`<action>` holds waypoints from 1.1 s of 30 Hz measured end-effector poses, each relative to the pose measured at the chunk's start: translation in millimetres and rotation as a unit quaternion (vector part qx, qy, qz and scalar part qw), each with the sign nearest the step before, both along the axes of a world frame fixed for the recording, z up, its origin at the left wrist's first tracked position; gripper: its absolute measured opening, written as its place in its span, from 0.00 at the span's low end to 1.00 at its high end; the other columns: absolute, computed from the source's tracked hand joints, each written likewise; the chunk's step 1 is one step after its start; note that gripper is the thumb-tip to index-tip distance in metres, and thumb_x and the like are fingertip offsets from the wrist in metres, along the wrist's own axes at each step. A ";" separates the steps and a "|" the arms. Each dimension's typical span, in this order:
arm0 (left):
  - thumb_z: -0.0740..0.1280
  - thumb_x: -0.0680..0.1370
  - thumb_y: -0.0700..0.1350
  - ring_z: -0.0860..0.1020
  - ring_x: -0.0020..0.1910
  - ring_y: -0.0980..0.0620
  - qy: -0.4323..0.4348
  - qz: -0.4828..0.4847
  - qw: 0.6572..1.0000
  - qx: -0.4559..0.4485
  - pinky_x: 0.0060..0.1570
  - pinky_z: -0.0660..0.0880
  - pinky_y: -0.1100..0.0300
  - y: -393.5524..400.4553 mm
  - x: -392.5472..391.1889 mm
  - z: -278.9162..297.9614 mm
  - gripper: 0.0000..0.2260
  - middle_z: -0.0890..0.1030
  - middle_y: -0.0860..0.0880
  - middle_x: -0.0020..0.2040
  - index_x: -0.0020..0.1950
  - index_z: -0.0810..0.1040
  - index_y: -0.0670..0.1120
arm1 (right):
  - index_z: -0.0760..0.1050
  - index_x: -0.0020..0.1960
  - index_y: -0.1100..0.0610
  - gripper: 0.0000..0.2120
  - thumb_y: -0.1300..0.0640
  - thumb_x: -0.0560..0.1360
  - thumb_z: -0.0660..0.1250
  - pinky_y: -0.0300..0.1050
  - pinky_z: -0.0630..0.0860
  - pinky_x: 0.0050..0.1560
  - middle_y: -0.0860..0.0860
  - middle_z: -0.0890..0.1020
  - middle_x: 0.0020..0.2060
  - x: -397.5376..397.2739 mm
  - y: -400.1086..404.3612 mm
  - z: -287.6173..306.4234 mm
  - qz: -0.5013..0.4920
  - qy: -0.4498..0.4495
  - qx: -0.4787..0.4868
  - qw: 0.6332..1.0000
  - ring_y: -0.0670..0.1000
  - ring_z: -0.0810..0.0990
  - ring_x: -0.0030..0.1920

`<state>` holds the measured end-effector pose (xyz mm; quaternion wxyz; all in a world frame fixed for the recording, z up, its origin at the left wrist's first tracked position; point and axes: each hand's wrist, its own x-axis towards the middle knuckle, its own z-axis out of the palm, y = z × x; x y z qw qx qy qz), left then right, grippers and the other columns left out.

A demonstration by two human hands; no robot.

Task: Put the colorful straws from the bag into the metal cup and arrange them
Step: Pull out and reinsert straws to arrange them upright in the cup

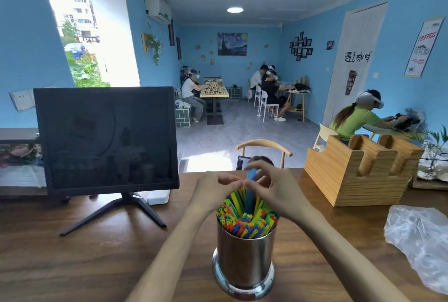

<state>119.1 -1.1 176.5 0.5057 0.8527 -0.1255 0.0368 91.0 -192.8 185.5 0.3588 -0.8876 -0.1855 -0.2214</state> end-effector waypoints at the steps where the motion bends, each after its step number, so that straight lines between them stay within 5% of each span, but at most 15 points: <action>1: 0.74 0.77 0.52 0.80 0.44 0.67 -0.011 0.003 1.000 0.011 0.43 0.75 0.70 -0.7 0.8 0.1 0.06 0.84 0.62 0.43 0.53 0.87 0.56 | 0.83 0.55 0.46 0.07 0.49 0.78 0.73 0.33 0.75 0.39 0.41 0.83 0.39 -0.8 -0.8 -2.0 -0.002 -0.002 -0.019 1.000 0.41 0.82 0.41; 10: 0.78 0.74 0.50 0.81 0.45 0.64 -0.048 0.006 0.999 -0.014 0.40 0.75 0.70 -0.4 2.4 12.8 0.03 0.85 0.60 0.43 0.43 0.87 0.58 | 0.87 0.46 0.50 0.09 0.46 0.77 0.72 0.31 0.71 0.41 0.43 0.83 0.41 -1.9 -11.5 -7.8 0.003 0.043 0.040 0.998 0.40 0.78 0.43; 12: 0.79 0.73 0.50 0.81 0.47 0.66 -0.085 0.014 0.994 -0.067 0.43 0.74 0.72 -0.1 0.0 23.7 0.02 0.86 0.61 0.45 0.44 0.88 0.57 | 0.86 0.50 0.48 0.09 0.45 0.78 0.71 0.30 0.71 0.42 0.42 0.83 0.45 -1.8 -11.3 -5.3 -0.004 0.042 0.077 0.996 0.38 0.79 0.45; 16: 0.76 0.76 0.46 0.82 0.43 0.62 -0.206 0.000 0.964 -0.168 0.44 0.77 0.68 -1.3 -12.8 52.5 0.06 0.87 0.59 0.43 0.45 0.87 0.58 | 0.75 0.69 0.42 0.19 0.40 0.80 0.66 0.25 0.69 0.55 0.34 0.78 0.63 0.5 -9.5 1.3 0.059 0.080 0.062 0.993 0.32 0.74 0.63; 18: 0.76 0.77 0.45 0.83 0.43 0.58 -0.252 -0.004 0.942 -0.223 0.44 0.79 0.64 -1.1 -20.2 65.8 0.05 0.87 0.56 0.44 0.48 0.87 0.56 | 0.78 0.67 0.45 0.16 0.43 0.82 0.65 0.27 0.71 0.58 0.36 0.82 0.59 3.2 -4.5 4.5 0.110 0.099 0.076 0.986 0.36 0.77 0.63; 21: 0.74 0.79 0.46 0.83 0.42 0.55 -0.288 0.014 0.913 -0.287 0.41 0.79 0.63 5.3 -25.1 77.0 0.02 0.87 0.52 0.45 0.51 0.85 0.52 | 0.84 0.50 0.48 0.10 0.48 0.83 0.64 0.34 0.75 0.55 0.46 0.86 0.46 5.7 -11.5 13.5 0.155 0.092 0.153 0.972 0.44 0.84 0.53; 25: 0.73 0.79 0.45 0.82 0.41 0.56 -0.256 0.044 0.904 -0.340 0.38 0.77 0.65 22.0 -24.6 71.5 0.01 0.87 0.52 0.44 0.50 0.84 0.50 | 0.86 0.45 0.49 0.14 0.38 0.74 0.73 0.36 0.74 0.42 0.49 0.84 0.37 5.5 -42.2 29.9 0.168 0.093 0.264 0.945 0.46 0.79 0.39; 28: 0.75 0.77 0.44 0.83 0.42 0.58 -0.203 0.053 0.941 -0.265 0.41 0.77 0.67 29.4 -21.1 55.5 0.03 0.87 0.53 0.43 0.46 0.86 0.52 | 0.87 0.43 0.54 0.20 0.41 0.61 0.84 0.36 0.77 0.36 0.52 0.84 0.34 7.0 -56.1 42.2 0.197 0.112 0.442 0.868 0.47 0.81 0.34; 30: 0.78 0.75 0.44 0.83 0.41 0.61 -0.142 0.013 0.978 -0.152 0.44 0.76 0.69 30.2 -18.2 45.5 0.04 0.87 0.55 0.41 0.42 0.87 0.54 | 0.88 0.41 0.53 0.12 0.47 0.64 0.82 0.35 0.80 0.37 0.51 0.85 0.34 9.0 -60.4 49.6 0.194 0.104 0.536 0.815 0.46 0.84 0.36; 33: 0.79 0.73 0.48 0.82 0.40 0.61 -0.051 -0.064 0.997 -0.017 0.42 0.77 0.67 19.6 -15.2 31.3 0.04 0.86 0.56 0.39 0.41 0.88 0.57 | 0.88 0.41 0.51 0.07 0.51 0.72 0.71 0.37 0.81 0.43 0.48 0.85 0.37 9.7 -54.8 57.7 0.169 0.067 0.537 0.824 0.46 0.85 0.40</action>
